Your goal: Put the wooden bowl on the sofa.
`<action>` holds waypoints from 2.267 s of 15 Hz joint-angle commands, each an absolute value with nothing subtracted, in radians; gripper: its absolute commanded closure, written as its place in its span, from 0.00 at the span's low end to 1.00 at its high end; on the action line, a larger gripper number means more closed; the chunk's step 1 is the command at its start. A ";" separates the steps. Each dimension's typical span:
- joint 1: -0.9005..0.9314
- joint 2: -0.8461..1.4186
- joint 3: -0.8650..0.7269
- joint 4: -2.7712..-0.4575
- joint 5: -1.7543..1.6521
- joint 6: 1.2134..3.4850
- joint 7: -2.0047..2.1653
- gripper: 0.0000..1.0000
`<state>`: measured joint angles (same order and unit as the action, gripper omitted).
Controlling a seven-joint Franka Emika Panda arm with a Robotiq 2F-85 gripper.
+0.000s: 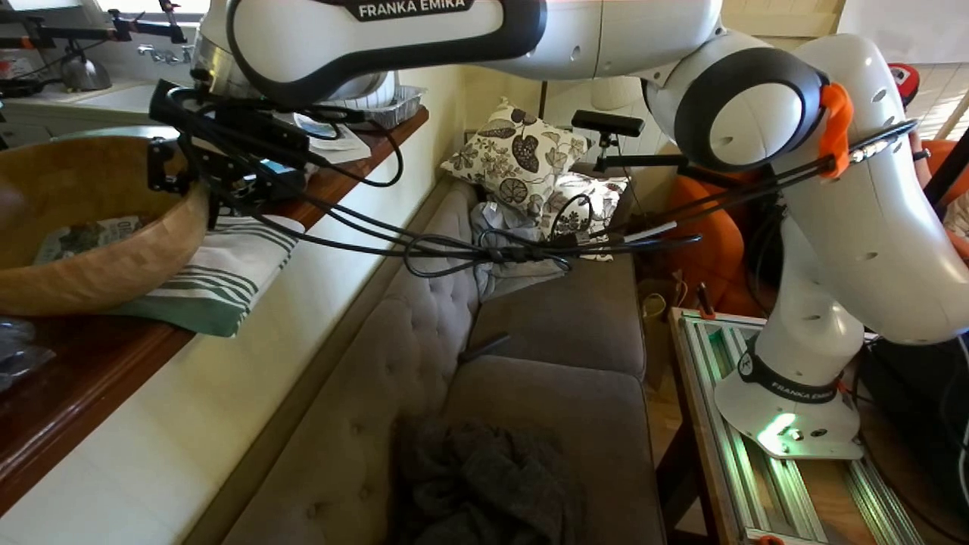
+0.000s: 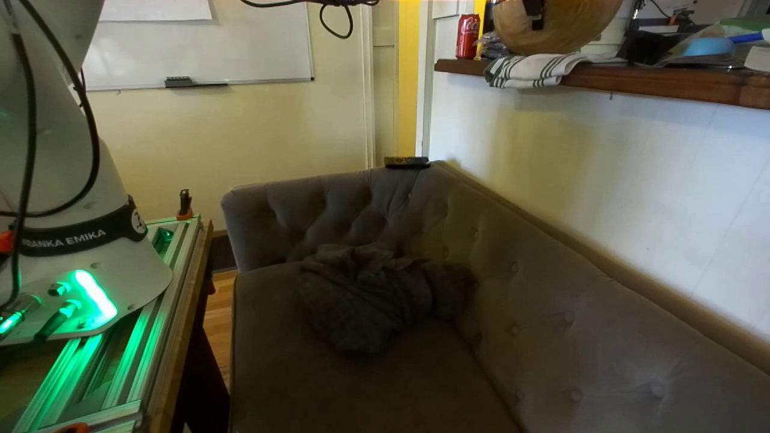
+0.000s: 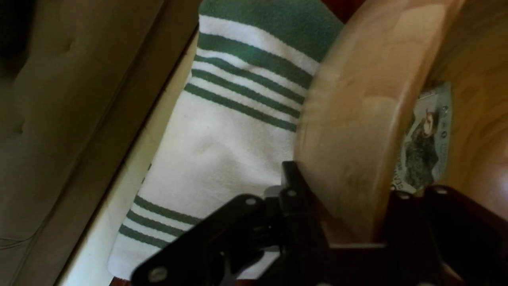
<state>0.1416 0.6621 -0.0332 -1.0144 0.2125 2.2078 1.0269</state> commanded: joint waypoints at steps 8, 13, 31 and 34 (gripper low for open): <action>0.135 0.598 -0.050 -0.947 0.236 2.221 1.060 0.96; 0.082 0.394 -0.002 -1.168 0.313 2.244 0.881 0.96; -0.050 -0.107 -0.064 -1.725 0.582 2.050 0.324 0.84; -0.050 -0.114 -0.065 -1.738 0.584 2.053 0.324 0.84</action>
